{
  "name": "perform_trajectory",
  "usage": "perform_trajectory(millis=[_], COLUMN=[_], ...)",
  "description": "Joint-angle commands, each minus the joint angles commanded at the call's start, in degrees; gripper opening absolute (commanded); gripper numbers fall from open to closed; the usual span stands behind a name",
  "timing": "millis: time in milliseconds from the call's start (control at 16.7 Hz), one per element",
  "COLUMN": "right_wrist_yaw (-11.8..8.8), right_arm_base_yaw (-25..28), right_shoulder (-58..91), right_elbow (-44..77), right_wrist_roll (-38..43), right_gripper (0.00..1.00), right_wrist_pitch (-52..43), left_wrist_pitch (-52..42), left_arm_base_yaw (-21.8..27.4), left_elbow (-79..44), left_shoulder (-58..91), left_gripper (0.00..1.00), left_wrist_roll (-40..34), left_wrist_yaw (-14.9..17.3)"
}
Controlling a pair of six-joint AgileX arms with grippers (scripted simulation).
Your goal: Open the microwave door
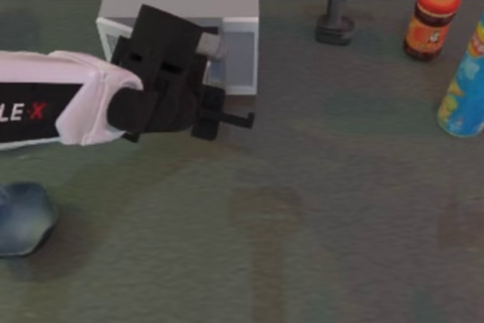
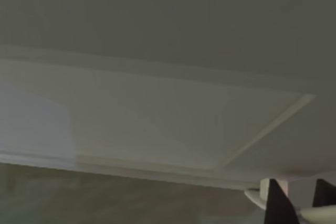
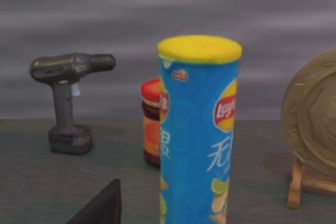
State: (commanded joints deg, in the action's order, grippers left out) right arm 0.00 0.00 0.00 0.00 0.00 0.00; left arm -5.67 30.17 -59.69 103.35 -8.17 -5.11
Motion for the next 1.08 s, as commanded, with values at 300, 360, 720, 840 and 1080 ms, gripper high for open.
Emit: perform_trajectory(millis=[300, 360, 720, 840, 1080], right_wrist_yaw=[0.00, 0.00, 0.00, 0.00, 0.00], right_arm_base_yaw=[0.00, 0.00, 0.00, 0.00, 0.00], right_shoulder=[0.00, 0.00, 0.00, 0.00, 0.00], right_elbow=[0.00, 0.00, 0.00, 0.00, 0.00], right_wrist_roll=[0.00, 0.00, 0.00, 0.00, 0.00], right_gripper=[1.00, 1.00, 1.00, 1.00, 1.00], right_wrist_pitch=[0.00, 0.00, 0.00, 0.00, 0.00], left_wrist_pitch=[-0.01, 0.05, 0.79, 0.82, 0.82], left_arm_base_yaw=[0.34, 0.11, -1.41, -1.49, -1.49], left_elbow=[-0.06, 0.31, 2.61, 2.76, 2.76], left_shoulder=[0.02, -0.22, -2.08, -2.16, -2.16], left_gripper=[0.00, 0.00, 0.00, 0.00, 0.00], left_wrist_roll=[-0.15, 0.32, 3.87, 4.10, 4.10], left_wrist_yaw=[0.53, 0.86, 3.36, 3.52, 3.52])
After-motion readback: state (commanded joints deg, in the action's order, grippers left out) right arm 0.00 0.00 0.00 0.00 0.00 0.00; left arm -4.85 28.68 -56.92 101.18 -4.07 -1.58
